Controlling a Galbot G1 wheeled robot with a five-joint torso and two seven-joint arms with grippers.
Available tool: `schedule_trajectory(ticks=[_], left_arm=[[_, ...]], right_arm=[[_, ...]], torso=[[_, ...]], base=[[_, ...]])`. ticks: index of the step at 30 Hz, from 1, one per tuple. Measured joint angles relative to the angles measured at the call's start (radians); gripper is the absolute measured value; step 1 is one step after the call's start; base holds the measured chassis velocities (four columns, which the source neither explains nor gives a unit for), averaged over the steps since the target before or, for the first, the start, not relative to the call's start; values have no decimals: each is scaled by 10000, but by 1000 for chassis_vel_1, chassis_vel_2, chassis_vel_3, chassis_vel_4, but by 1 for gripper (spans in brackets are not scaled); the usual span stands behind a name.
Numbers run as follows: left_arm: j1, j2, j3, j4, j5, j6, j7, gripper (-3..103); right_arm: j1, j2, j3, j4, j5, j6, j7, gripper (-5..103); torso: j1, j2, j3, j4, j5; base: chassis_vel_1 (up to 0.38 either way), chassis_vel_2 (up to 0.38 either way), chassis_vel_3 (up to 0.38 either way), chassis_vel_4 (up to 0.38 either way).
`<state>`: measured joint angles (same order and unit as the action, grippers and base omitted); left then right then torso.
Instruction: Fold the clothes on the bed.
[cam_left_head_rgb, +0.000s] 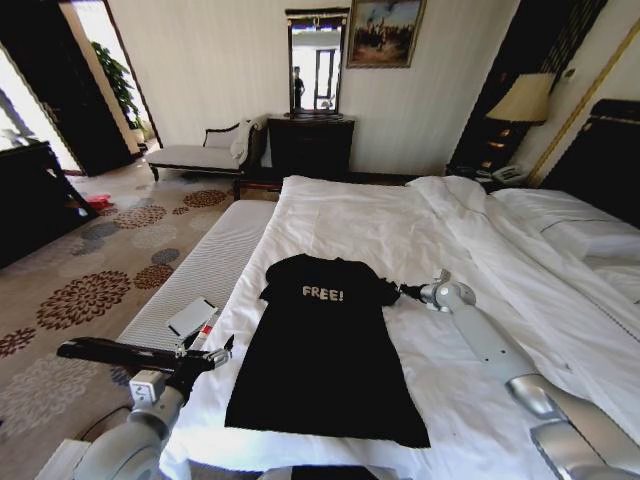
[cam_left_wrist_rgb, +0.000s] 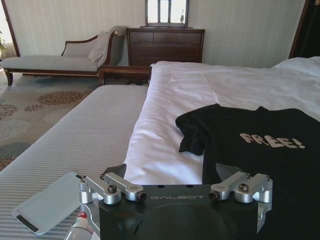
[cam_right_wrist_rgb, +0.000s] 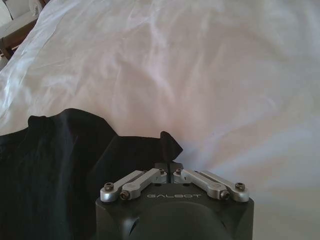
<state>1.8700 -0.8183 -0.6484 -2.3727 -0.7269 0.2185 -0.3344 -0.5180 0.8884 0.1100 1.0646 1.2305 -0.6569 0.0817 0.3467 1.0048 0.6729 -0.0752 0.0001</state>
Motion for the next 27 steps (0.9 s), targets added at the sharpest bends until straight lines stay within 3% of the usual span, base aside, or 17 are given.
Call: schedule_trajectory(ticks=[10, 15, 18, 19, 27], left_arm=[[-35, 12, 63, -18, -6, -1, 5, 100], [7, 2, 23, -63, -6, -3, 10, 100], [18, -6, 13, -75, -8, -5, 17, 100], [16, -8, 14, -75, -8, -5, 19, 100], [9, -9, 24, -76, -9, -10, 26, 100]], right_arm=[[147, -208, -451, -139, -1747, 642, -825, 1], [215, -201, -561, -77, -1848, 760, -939, -2], [213, -171, -601, -67, -1909, 804, -946, 1], [202, -162, -603, -83, -1940, 824, -947, 7], [169, -148, -606, -118, -1963, 842, -946, 3]], torso=[[0, 0, 0, -1, 0], [0, 0, 0, 0, -1], [0, 0, 0, 0, -1], [0, 1, 0, 0, -3], [0, 0, 0, -1, -2]], base=[[0, 0, 0, 0], [0, 0, 0, 0], [0, 0, 0, 0], [0, 0, 0, 0], [0, 0, 0, 0]])
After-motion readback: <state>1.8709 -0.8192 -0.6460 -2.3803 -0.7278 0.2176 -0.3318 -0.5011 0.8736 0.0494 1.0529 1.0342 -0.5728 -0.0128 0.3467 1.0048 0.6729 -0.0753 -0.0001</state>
